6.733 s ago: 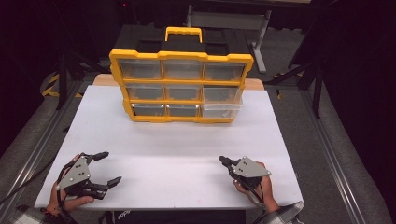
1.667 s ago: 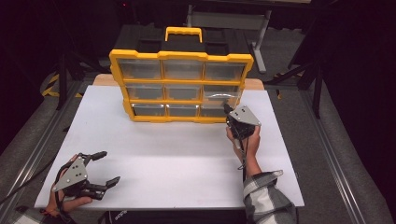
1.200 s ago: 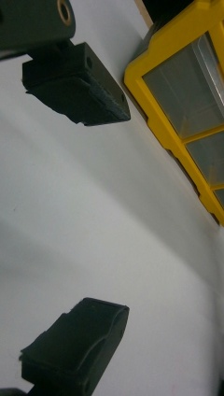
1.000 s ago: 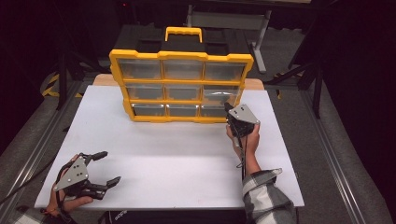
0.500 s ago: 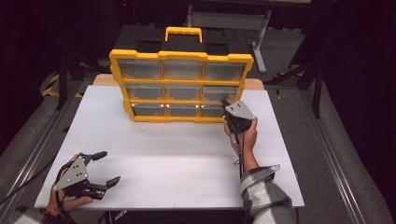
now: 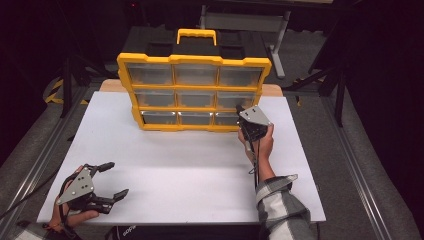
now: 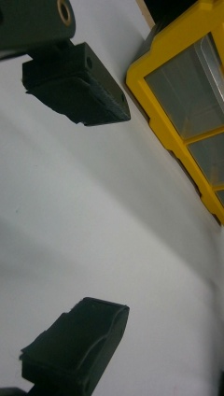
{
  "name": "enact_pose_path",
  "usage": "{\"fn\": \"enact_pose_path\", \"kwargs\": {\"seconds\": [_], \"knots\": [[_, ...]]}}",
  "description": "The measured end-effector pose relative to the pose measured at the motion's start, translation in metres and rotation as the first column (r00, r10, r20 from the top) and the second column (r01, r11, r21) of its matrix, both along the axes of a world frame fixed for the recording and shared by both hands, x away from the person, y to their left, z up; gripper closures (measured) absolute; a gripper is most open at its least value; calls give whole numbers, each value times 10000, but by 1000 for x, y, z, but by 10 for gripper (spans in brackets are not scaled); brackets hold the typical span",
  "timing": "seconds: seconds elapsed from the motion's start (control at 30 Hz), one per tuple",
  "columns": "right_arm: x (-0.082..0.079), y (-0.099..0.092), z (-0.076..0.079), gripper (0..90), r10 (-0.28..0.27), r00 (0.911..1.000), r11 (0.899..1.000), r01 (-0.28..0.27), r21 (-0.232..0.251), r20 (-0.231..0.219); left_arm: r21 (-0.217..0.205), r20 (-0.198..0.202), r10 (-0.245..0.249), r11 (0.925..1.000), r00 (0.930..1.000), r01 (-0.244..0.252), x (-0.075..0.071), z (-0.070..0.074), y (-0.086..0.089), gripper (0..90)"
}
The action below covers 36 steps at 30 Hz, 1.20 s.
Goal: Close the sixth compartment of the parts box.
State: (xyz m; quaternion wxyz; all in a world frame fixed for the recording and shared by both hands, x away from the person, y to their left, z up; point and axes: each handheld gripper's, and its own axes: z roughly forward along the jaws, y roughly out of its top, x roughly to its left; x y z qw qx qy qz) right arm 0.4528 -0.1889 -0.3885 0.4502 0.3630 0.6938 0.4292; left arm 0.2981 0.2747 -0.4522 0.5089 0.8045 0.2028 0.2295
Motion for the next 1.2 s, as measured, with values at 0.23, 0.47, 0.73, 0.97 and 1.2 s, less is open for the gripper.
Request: {"fn": "enact_pose_path", "kwargs": {"seconds": [0.23,0.47,0.73,0.97,1.2], "knots": [[2,5,2,900,52,10000,10000,-52,-69,7,9,-9,-5,10000,10000,5,0,0,0,90],[4,9,4,900,38,10000,10000,-38,-91,0,12,-22,-24,10000,10000,24,0,0,0,91],[7,10,5,900,17,10000,9999,-17,-167,4,4,-30,-28,10000,10000,28,0,0,0,91],[7,14,8,900,36,9999,9997,-34,-238,114,27,-27,-43,10000,10000,43,0,0,0,92],[8,14,7,900,55,9999,9998,-53,-194,102,111,-15,-40,9999,10000,40,0,0,0,93]]}}
